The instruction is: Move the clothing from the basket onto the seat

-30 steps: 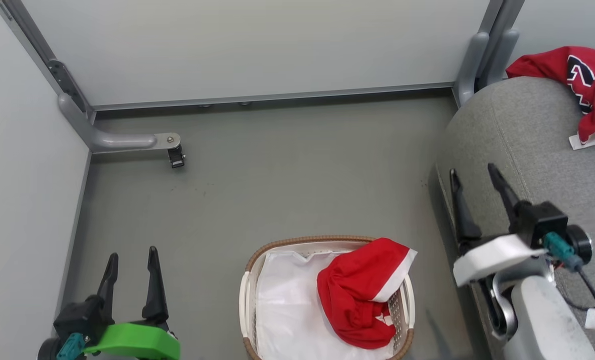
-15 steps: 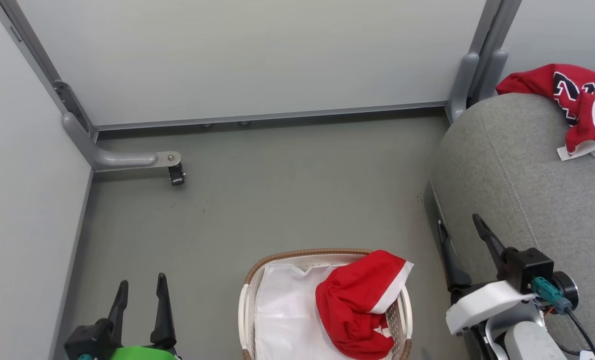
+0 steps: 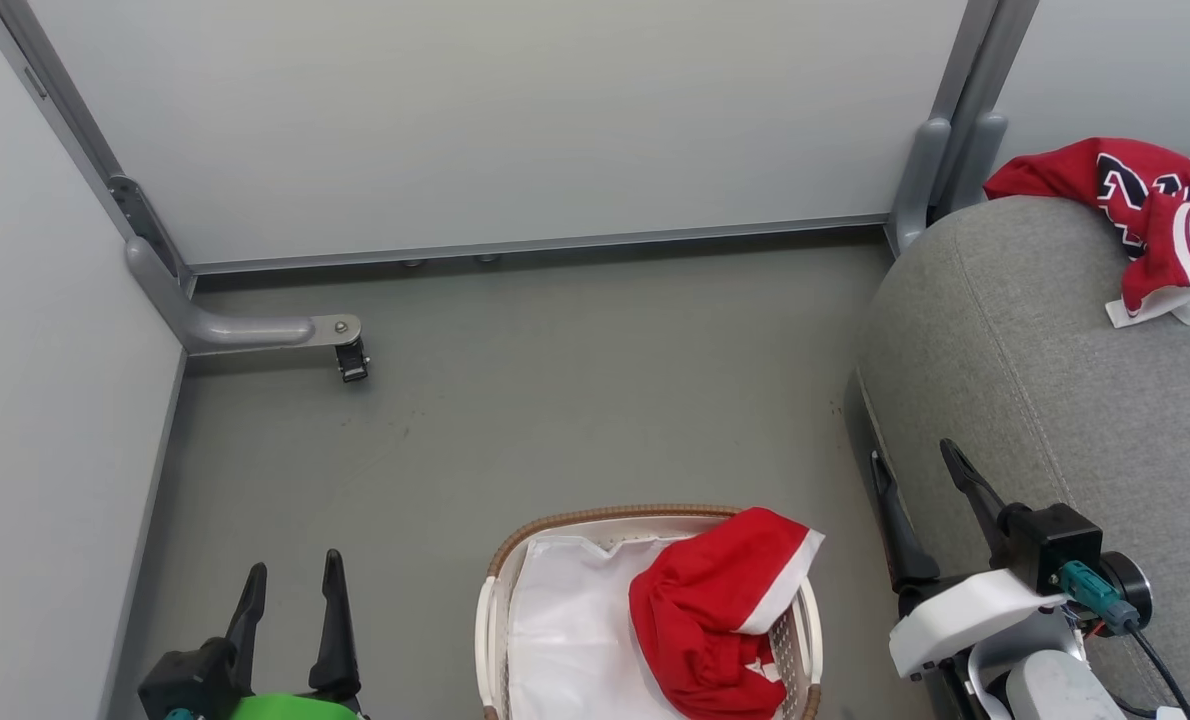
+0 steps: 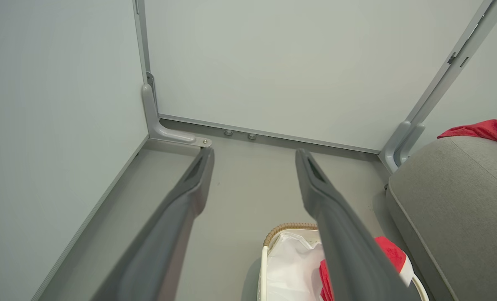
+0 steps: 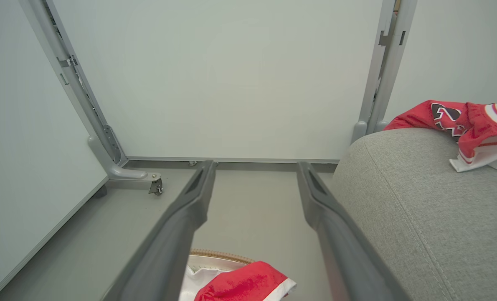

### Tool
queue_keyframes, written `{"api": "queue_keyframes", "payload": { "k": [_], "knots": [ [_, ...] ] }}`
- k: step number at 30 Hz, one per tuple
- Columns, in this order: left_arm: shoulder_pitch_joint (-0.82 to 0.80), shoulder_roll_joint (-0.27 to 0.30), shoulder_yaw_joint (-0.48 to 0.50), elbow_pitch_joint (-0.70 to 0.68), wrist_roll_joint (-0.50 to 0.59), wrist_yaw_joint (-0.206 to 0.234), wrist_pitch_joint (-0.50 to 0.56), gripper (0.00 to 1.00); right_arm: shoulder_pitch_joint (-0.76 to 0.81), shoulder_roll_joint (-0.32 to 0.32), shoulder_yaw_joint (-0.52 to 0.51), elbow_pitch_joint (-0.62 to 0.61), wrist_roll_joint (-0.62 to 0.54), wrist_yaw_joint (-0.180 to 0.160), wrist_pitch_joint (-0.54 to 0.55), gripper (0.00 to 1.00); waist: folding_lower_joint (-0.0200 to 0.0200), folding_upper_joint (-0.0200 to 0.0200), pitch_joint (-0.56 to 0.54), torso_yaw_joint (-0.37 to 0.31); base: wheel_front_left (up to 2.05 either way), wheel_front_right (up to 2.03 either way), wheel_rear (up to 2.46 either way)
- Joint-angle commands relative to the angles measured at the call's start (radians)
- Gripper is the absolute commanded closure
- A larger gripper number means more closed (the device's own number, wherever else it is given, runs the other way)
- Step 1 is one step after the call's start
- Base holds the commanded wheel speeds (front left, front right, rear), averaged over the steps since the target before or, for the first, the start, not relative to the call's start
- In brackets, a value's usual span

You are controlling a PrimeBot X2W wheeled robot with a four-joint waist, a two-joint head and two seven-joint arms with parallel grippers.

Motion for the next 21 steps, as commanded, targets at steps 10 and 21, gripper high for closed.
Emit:
{"api": "queue_keyframes", "payload": {
  "k": [10, 21],
  "knots": [
    [-0.016, 0.000, -0.002, -0.001, 0.000, -0.004, -0.001, 0.00, 0.003, -0.004, 0.003, -0.002, -0.003, -0.001, -0.005, 0.00, 0.0001, 0.0000, 0.009, 0.005, 0.00, 0.00, 0.00],
    [-0.072, 0.000, -0.035, 0.003, 0.028, -0.012, -0.001, 0.00, -0.039, -0.003, -0.023, -0.024, -0.026, -0.001, -0.005, 0.00, 0.0001, 0.0000, 0.074, 0.014, 0.00, 0.00, 0.00]
  ]
}}
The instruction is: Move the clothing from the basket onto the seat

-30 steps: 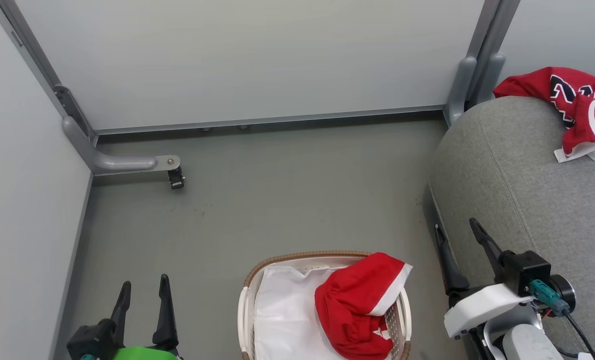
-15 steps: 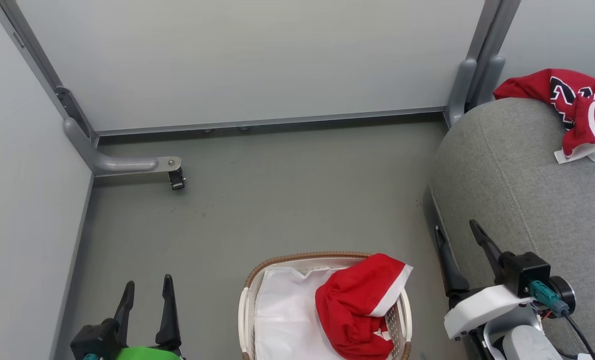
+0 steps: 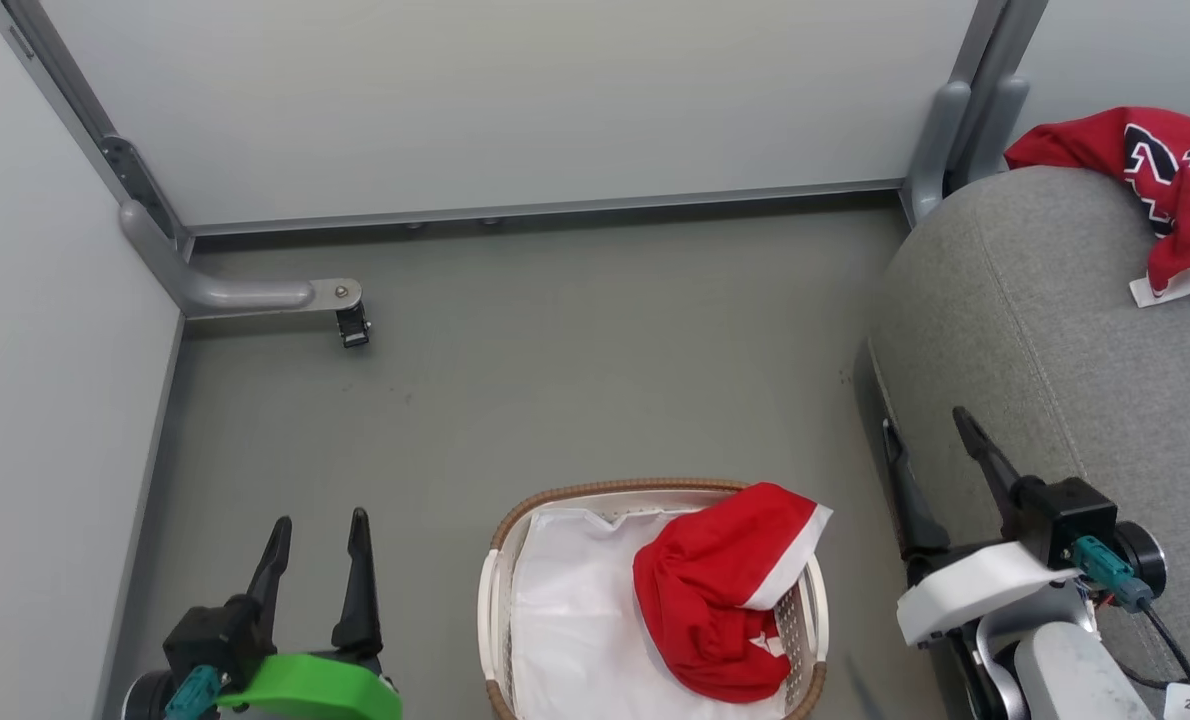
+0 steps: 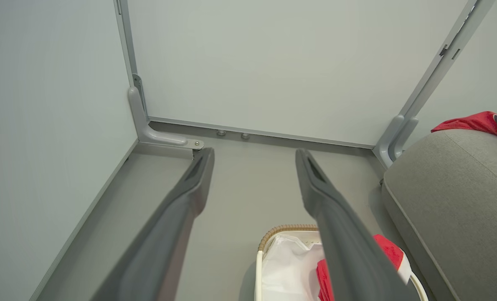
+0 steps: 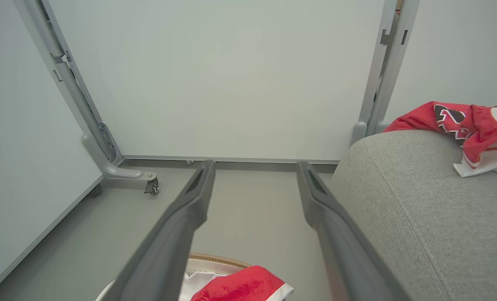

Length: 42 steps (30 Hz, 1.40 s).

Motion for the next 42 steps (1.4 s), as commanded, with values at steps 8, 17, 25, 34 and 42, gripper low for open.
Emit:
{"api": "queue_keyframes", "payload": {
  "k": [8, 17, 25, 34, 42],
  "knots": [
    [-0.190, 0.001, -0.087, 0.033, 0.090, -0.025, -0.001, 0.00, -0.119, -0.004, -0.072, -0.069, -0.051, -0.001, -0.005, 0.00, 0.0001, 0.0000, 0.185, -0.007, 0.00, 0.00, 0.00],
    [-0.441, 0.013, -0.345, 0.173, 0.163, -0.035, 0.000, 0.00, -0.256, -0.003, -0.123, -0.144, -0.094, -0.001, -0.004, 0.00, 0.0001, 0.0000, 0.428, -0.076, 0.00, 0.00, 0.00],
    [-0.662, 0.034, -0.607, 0.350, 0.139, -0.035, 0.000, 0.00, -0.359, -0.003, -0.152, -0.216, -0.069, -0.001, -0.004, 0.00, 0.0001, 0.0000, 0.632, -0.161, 0.00, 0.00, 0.00],
    [-0.843, 0.018, -0.791, 0.633, 0.084, -0.034, 0.020, 0.00, -0.413, -0.002, -0.176, -0.314, -0.035, -0.001, -0.004, 0.00, 0.0001, 0.0000, 0.776, -0.210, 0.00, 0.00, 0.00],
    [-0.938, 0.007, -0.786, 0.788, 0.019, -0.034, 0.018, 0.00, -0.434, -0.003, -0.144, -0.362, -0.004, -0.001, -0.004, 0.00, 0.0001, 0.0000, 0.853, -0.255, 0.00, 0.00, 0.00]
  ]
}}
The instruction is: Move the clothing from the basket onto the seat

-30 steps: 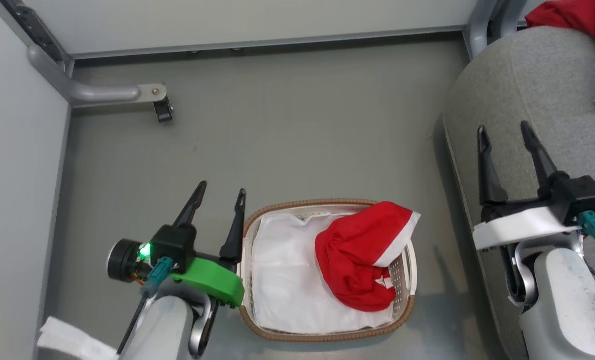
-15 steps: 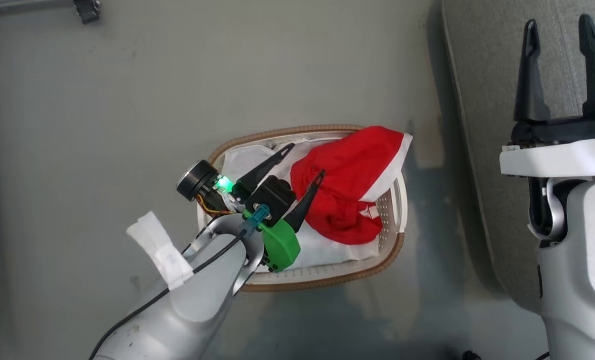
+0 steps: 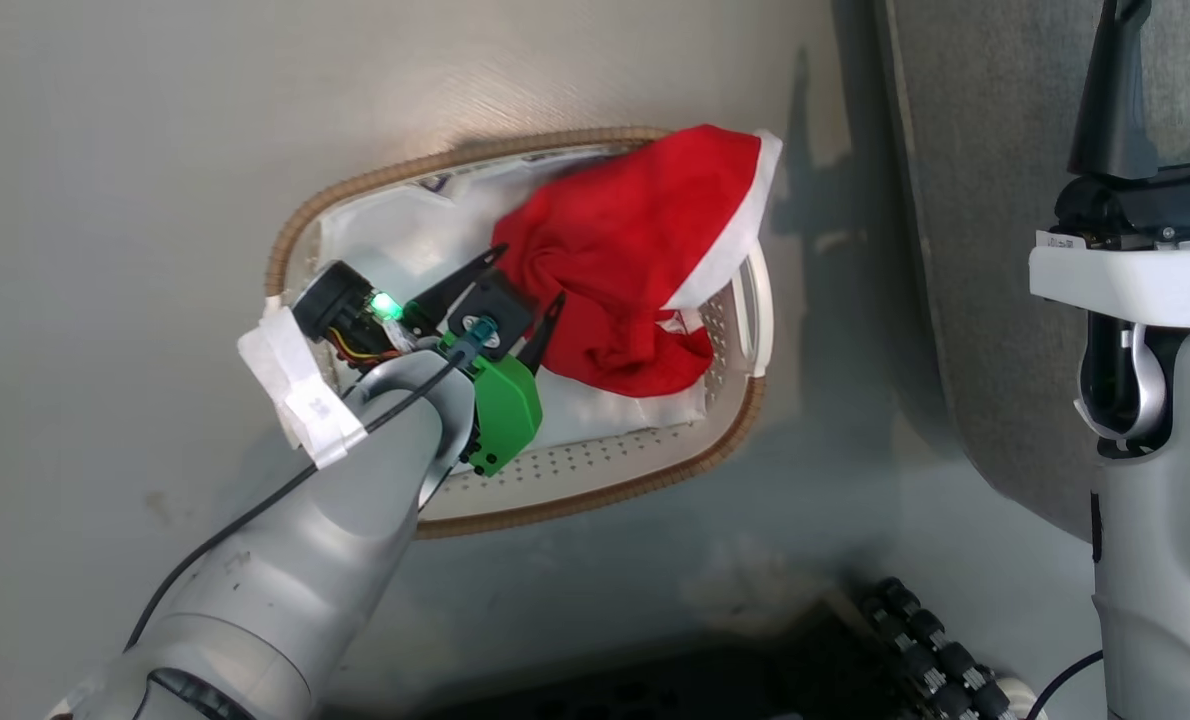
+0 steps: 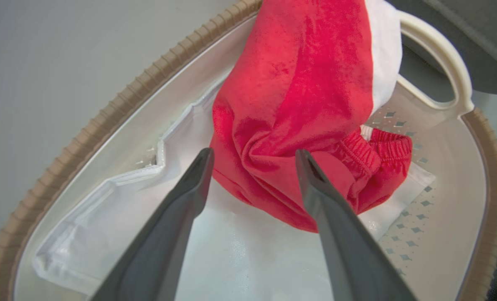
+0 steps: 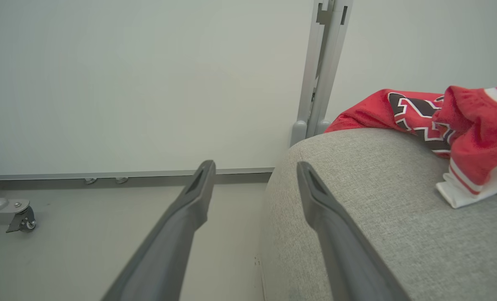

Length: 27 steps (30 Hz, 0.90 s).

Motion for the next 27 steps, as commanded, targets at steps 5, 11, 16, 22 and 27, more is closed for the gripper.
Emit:
{"api": "queue_keyframes", "payload": {
  "k": [5, 11, 16, 22, 27],
  "knots": [
    [-0.057, 0.001, 0.005, 0.071, -0.020, 0.018, -0.007, 0.00, -0.019, -0.002, 0.015, -0.012, 0.021, -0.001, -0.002, 0.00, -0.0002, -0.0001, 0.101, -0.085, 0.00, 0.00, 0.00],
    [-0.085, -0.001, 0.001, 0.134, -0.040, 0.015, 0.011, 0.02, -0.022, -0.002, 0.022, -0.010, 0.040, -0.001, -0.002, 0.00, -0.0002, -0.0001, 0.119, -0.101, 0.00, 0.00, 0.00],
    [-0.087, -0.002, -0.014, 0.138, -0.058, 0.010, 0.006, 1.00, -0.022, -0.002, 0.024, -0.003, 0.044, -0.001, -0.002, 0.00, -0.0002, -0.0001, 0.119, -0.103, 0.00, 0.00, 0.00],
    [-0.056, -0.002, -0.013, 0.111, -0.092, 0.011, -0.013, 1.00, -0.017, -0.002, 0.022, 0.020, 0.032, -0.001, -0.002, 0.00, -0.0002, -0.0001, 0.091, -0.087, 0.00, 0.00, 0.00],
    [-0.030, -0.002, -0.030, 0.071, -0.094, 0.016, -0.024, 1.00, 0.002, -0.002, 0.027, 0.052, 0.009, -0.001, -0.002, 0.00, -0.0002, -0.0001, 0.036, -0.059, 0.00, 0.00, 0.00]
  ]
}}
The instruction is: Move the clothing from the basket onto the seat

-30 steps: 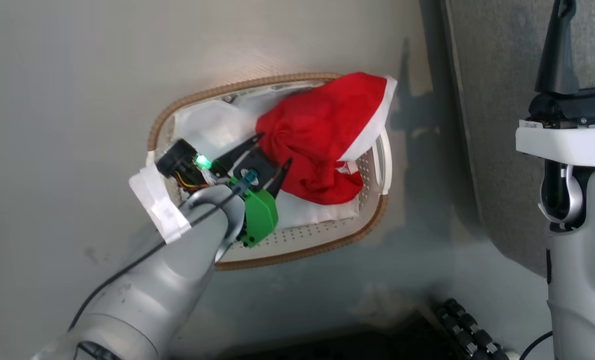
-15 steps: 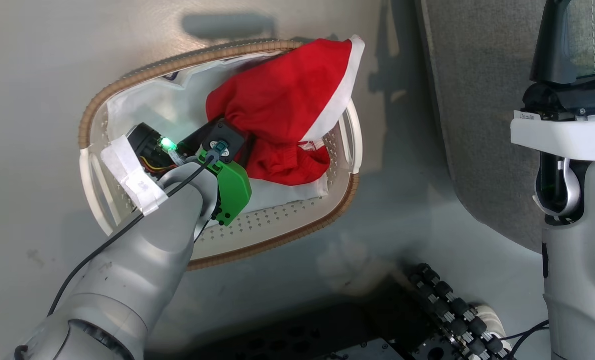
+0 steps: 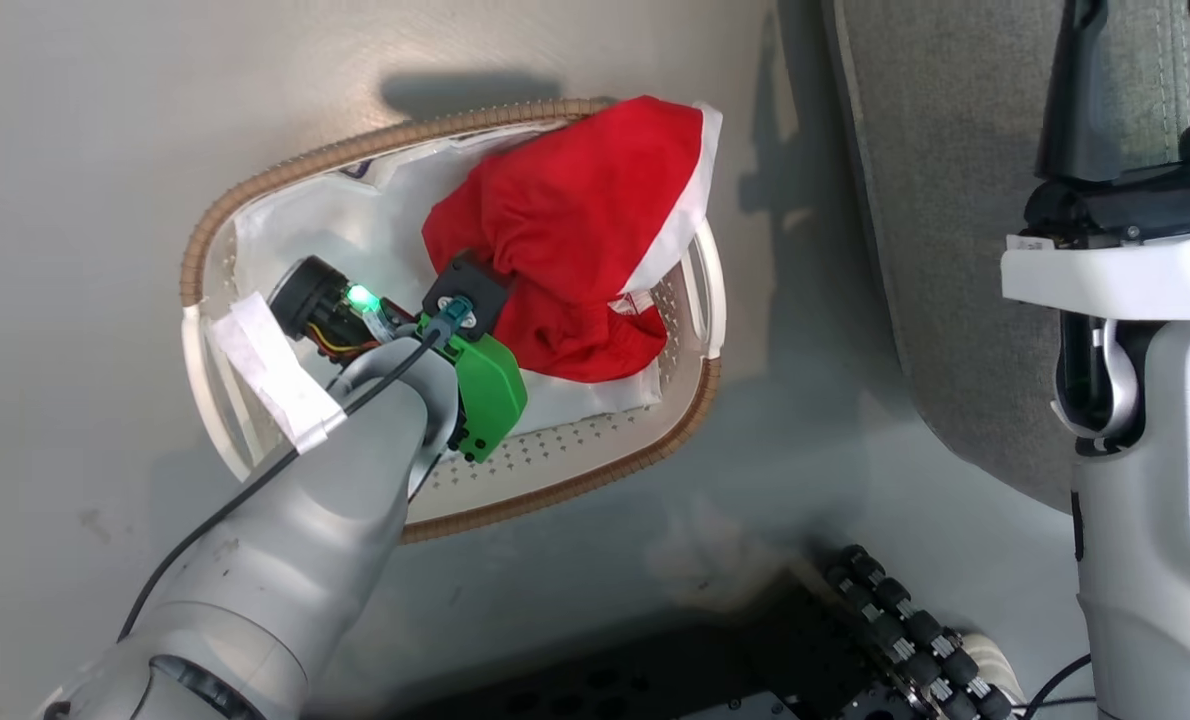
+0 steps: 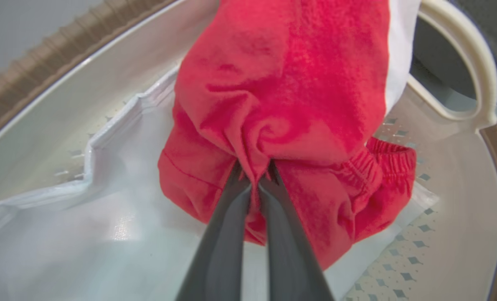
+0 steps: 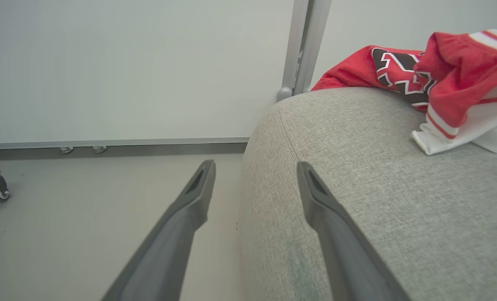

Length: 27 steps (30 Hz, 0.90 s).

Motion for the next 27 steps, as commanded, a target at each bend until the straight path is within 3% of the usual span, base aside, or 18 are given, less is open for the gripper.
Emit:
{"api": "queue_keyframes", "payload": {
  "k": [1, 15, 27],
  "knots": [
    [0.016, 0.003, -0.001, -0.013, -0.001, 0.005, -0.008, 1.00, 0.016, -0.002, 0.002, 0.012, -0.009, -0.001, -0.003, 0.00, -0.0001, 0.0000, -0.048, 0.027, 0.00, 0.00, 0.00],
    [0.171, 0.041, 0.093, -0.317, 0.014, 0.009, -0.008, 1.00, 0.129, -0.003, 0.015, 0.142, -0.074, -0.001, -0.003, 0.00, -0.0001, 0.0000, -0.351, 0.151, 0.00, 0.00, 0.00],
    [0.218, 0.141, 0.117, -0.462, 0.076, 0.003, -0.008, 1.00, 0.272, -0.003, 0.047, 0.223, -0.072, -0.001, -0.002, 0.00, -0.0001, 0.0000, -0.647, 0.190, 0.00, 0.00, 0.00]
  ]
}}
